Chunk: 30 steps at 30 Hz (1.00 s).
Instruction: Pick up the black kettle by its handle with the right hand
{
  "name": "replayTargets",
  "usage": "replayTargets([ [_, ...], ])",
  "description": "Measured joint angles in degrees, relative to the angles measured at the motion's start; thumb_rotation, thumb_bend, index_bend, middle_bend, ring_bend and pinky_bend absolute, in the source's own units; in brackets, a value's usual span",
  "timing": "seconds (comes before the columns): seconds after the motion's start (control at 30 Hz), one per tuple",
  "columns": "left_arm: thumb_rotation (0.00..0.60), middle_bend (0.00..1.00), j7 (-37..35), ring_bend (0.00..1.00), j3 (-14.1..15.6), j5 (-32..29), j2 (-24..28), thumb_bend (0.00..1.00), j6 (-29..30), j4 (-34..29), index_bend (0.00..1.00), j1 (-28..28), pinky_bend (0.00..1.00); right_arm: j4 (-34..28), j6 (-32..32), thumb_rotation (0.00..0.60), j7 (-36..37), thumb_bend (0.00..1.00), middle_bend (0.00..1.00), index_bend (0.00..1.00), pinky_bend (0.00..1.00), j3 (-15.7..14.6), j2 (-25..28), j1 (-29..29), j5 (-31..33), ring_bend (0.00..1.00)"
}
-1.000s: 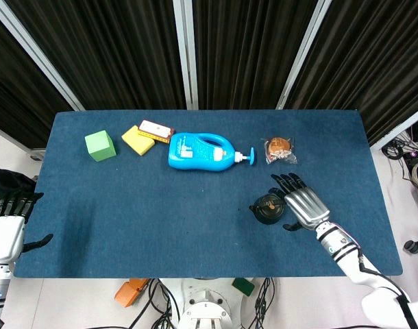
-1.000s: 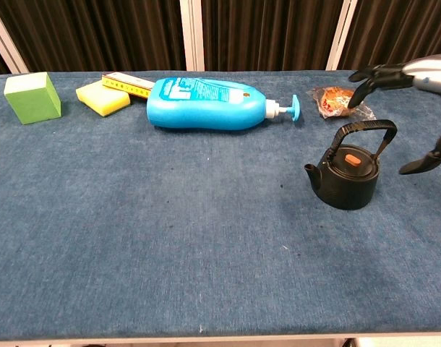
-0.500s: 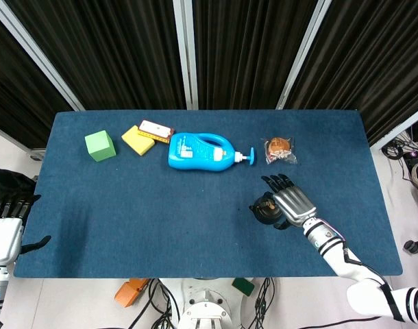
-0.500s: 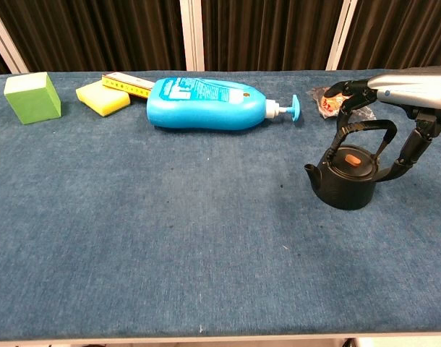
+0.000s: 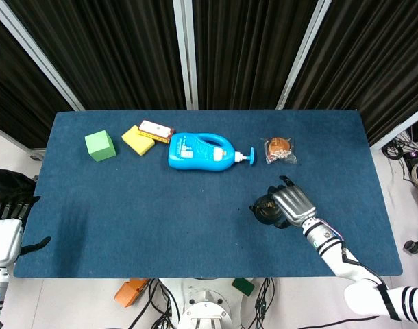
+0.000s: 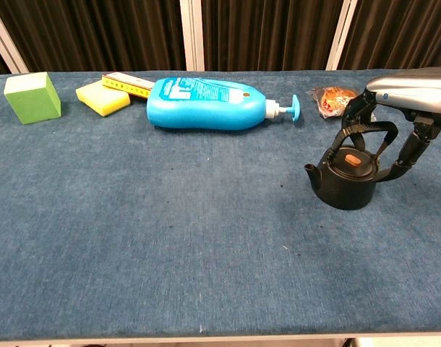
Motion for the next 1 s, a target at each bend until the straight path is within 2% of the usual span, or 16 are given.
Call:
replayTargets([
  [0.23, 0.6, 0.16, -0.3, 0.09, 0.0, 0.1, -0.2, 0.02, -0.2, 0.4, 0.17, 0.0, 0.0, 1.0, 0.3, 0.6, 0.3, 0.16, 0.52, 0.69, 0.16, -0.6, -0.8, 0.6, -0.1, 0.54],
  [0.37, 0.6, 0.16, -0.4, 0.09, 0.0, 0.1, -0.3, 0.02, -0.3, 0.6, 0.17, 0.0, 0.0, 1.4, 0.5, 0.6, 0.8, 0.17, 0.6, 0.69, 0.17, -0.8, -1.2, 0.7, -0.4, 0.63],
  [0.7, 0.6, 0.16, -0.8, 0.09, 0.0, -0.1, -0.4, 0.02, -0.3, 0.7, 0.17, 0.2, 0.0, 2.3, -0.7, 0.6, 2.9, 0.2, 0.7, 0.81, 0.17, -1.4, -1.5, 1.4, -0.3, 0.73],
  [1.0, 0.6, 0.16, -1.1, 0.09, 0.0, -0.2, -0.5, 0.02, -0.2, 1.0, 0.17, 0.4, 0.0, 2.6, -2.2, 0.6, 3.3, 0.2, 0.77, 0.87, 0.17, -2.0, -1.5, 2.5, 1.4, 0.8],
])
